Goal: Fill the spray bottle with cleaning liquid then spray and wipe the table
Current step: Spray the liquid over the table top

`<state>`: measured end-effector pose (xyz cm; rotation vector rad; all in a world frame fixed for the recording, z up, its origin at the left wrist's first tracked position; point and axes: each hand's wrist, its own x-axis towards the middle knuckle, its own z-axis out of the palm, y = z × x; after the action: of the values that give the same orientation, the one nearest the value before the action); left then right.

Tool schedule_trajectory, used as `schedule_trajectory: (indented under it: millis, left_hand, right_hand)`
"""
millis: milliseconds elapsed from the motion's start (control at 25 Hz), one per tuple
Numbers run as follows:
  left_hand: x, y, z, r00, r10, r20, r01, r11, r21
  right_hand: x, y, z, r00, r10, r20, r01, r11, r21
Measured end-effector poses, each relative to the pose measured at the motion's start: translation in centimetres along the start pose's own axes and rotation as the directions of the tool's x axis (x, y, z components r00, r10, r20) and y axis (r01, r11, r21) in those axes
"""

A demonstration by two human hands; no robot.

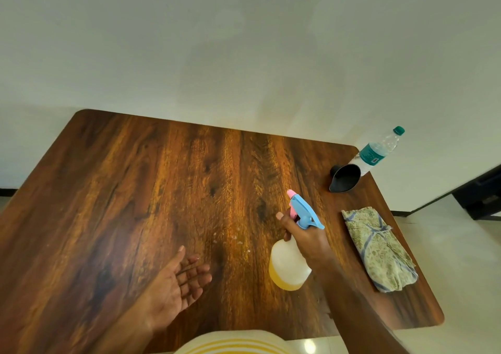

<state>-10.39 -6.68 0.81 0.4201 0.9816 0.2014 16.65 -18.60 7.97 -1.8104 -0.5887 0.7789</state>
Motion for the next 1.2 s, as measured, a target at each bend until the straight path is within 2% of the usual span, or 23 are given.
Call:
schedule_trajectory:
  millis: [240, 360, 440, 520, 560, 640, 720, 800, 920, 1000, 1080, 1200]
  left_hand:
    - [0.3, 0.1, 0.4, 1.000, 0.010, 0.005, -0.010, 1.000, 0.019]
    - [0.3, -0.1, 1.1, 0.999, 0.009, 0.032, -0.012, 0.995, 0.094]
    - [0.4, -0.5, 2.3, 0.995, -0.021, 0.098, 0.005, 0.987, 0.162]
    - [0.4, -0.8, 4.0, 0.972, -0.090, 0.219, 0.052, 0.983, 0.177]
    - [0.3, -1.0, 4.9, 0.940, -0.135, 0.312, 0.093, 0.985, 0.146]
    - [0.0, -1.0, 6.4, 0.821, -0.186, 0.539, 0.194, 0.980, 0.043]
    - [-0.6, -0.5, 7.4, 0.724, -0.161, 0.670, 0.266, 0.962, -0.056]
    - [-1.1, 0.1, 8.2, 0.712, -0.100, 0.695, 0.264, 0.955, -0.132]
    - [-1.1, 0.9, 8.3, 0.754, -0.009, 0.657, 0.211, 0.950, -0.229]
    - [-1.1, 1.6, 8.1, 0.776, 0.045, 0.630, 0.150, 0.956, -0.254]
    - [-1.2, 2.4, 7.9, 0.791, 0.085, 0.606, 0.069, 0.971, -0.227]
    - [-1.4, 3.1, 7.8, 0.791, 0.127, 0.599, -0.020, 0.983, -0.183]
  right_hand:
    - [-0.1, -1.5, 0.1, 0.997, -0.070, 0.034, 0.070, 0.997, 0.011]
    - [-0.5, -3.1, 0.5, 0.994, -0.109, 0.026, 0.108, 0.993, 0.052]
    - [-0.6, -4.1, 1.0, 0.993, -0.116, 0.022, 0.112, 0.982, 0.152]
    - [-0.6, -5.0, 1.9, 0.990, -0.135, 0.026, 0.119, 0.934, 0.337]
    - [-0.5, -5.5, 2.4, 0.990, -0.136, 0.033, 0.109, 0.900, 0.422]
    - [-0.5, -6.6, 3.3, 0.988, -0.142, 0.068, 0.085, 0.845, 0.528]
    - [-0.4, -7.8, 3.8, 0.979, -0.174, 0.104, 0.087, 0.825, 0.558]
    - [-0.3, -8.8, 3.8, 0.971, -0.208, 0.115, 0.109, 0.819, 0.563]
    - [-0.4, -9.8, 2.5, 0.977, -0.208, 0.057, 0.136, 0.800, 0.585]
    - [-0.9, -10.7, 0.7, 0.968, -0.249, -0.024, 0.234, 0.868, 0.438]
    - [-1.5, -12.0, -1.1, 0.944, -0.322, -0.073, 0.329, 0.933, 0.143]
    - [-1.7, -14.3, -2.7, 0.923, -0.384, -0.016, 0.372, 0.904, -0.212]
